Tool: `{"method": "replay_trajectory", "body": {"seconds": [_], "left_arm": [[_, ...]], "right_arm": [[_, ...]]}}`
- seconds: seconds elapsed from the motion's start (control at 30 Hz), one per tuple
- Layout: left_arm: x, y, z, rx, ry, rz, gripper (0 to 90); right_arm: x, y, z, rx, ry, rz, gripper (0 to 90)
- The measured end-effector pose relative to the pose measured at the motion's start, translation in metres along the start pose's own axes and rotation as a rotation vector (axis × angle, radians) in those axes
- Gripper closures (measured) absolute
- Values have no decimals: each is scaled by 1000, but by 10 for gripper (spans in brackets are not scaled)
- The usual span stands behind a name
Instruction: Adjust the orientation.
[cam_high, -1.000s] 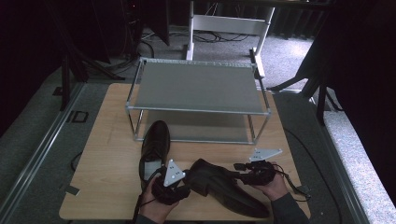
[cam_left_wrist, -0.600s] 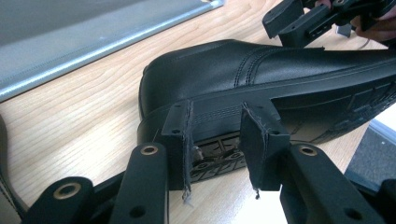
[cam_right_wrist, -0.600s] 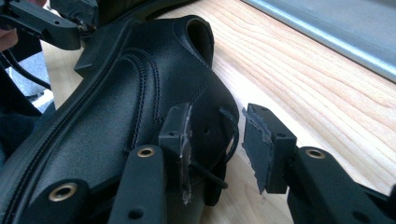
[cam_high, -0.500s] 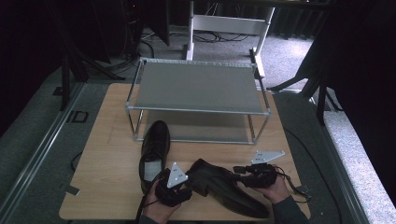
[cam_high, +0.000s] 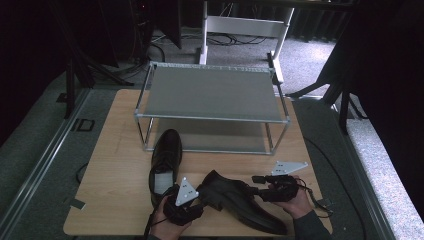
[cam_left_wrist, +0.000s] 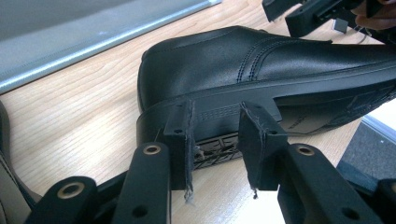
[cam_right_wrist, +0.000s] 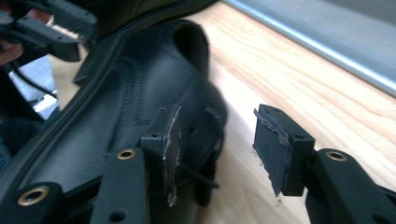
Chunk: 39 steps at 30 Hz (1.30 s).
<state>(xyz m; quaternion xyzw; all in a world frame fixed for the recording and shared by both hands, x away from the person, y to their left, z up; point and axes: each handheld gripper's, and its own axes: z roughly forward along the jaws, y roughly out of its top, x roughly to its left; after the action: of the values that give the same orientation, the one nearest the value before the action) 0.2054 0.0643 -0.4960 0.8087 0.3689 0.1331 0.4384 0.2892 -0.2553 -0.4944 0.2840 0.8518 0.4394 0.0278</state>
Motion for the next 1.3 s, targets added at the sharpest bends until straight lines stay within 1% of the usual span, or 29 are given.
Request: {"method": "replay_trajectory", "body": {"seconds": [0.07, 0.13, 0.2, 0.3, 0.4, 0.53, 0.63, 0.67, 0.7, 0.77, 0.97, 1.03, 1.17, 1.3], "left_arm": [[0, -1, -1, -1, 1, 0, 666], [-1, -2, -2, 0, 3, 2, 666], [-2, -3, -2, -2, 5, -2, 666], [-3, -5, -4, -1, 8, -7, 666], [-3, -7, -6, -2, 0, -14, 666], [-3, -11, -9, -6, -13, -24, 666], [-3, -13, -11, -5, -16, -28, 667], [-4, -15, -12, -2, -17, -29, 667], [-4, -16, -13, -3, -18, -30, 667], [-4, -18, -14, 0, -22, -34, 667], [-4, -23, -17, 8, -32, -45, 664], [-4, -25, -18, 14, -36, -49, 664], [-5, -27, -19, 16, -35, -52, 664], [-6, -29, -20, 19, -32, -49, 658]], "right_arm": [[-3, 1, 0, -8, -14, 23, 484], [-6, 2, 0, -17, -26, 29, 478], [-8, 3, 2, -15, -31, 37, 469], [-8, 6, 6, -9, -36, 35, 467], [-5, 11, 9, -13, -24, 22, 466], [-2, 18, 12, -25, -4, 22, 465], [-1, 20, 13, -29, 1, 21, 467], [-1, 21, 14, -30, 3, 30, 468], [-2, 21, 15, -28, -7, 39, 468], [-3, 21, 15, -41, 4, 57, 471], [-4, 22, 21, -22, 29, 80, 472], [-3, 22, 24, -12, 38, 75, 472], [2, 24, 29, -11, 69, 67, 487], [4, 24, 31, -12, 73, 69, 488]]}}
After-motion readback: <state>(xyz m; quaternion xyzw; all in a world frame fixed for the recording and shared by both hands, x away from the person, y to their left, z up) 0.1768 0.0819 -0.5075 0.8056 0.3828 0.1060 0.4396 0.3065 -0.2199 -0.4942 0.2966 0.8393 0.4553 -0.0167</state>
